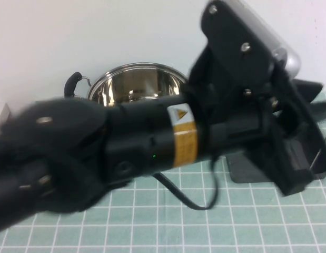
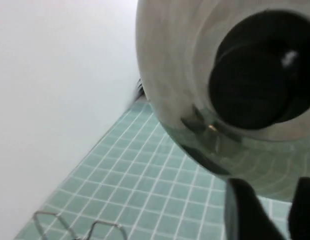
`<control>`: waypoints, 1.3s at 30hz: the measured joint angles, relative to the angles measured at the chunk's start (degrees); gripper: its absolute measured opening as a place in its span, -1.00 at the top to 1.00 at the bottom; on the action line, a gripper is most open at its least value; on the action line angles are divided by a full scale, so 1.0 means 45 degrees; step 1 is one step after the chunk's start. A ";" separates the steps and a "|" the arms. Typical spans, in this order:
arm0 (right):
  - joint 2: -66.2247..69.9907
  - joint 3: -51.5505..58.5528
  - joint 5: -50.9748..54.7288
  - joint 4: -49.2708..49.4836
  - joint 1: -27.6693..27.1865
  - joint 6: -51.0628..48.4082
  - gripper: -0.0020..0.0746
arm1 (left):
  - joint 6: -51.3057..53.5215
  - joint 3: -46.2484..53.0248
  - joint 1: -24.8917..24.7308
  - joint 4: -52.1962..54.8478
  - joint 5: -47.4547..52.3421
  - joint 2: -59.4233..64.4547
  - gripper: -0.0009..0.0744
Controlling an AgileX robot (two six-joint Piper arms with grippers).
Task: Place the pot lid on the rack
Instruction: Hand over the pot lid, then place the pot lid on the pot rack
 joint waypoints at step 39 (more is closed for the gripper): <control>1.5357 -0.4167 0.2970 -0.0316 -0.0025 -0.5254 0.84 | -0.6334 0.5210 0.0793 0.4996 -0.0266 -0.3316 0.98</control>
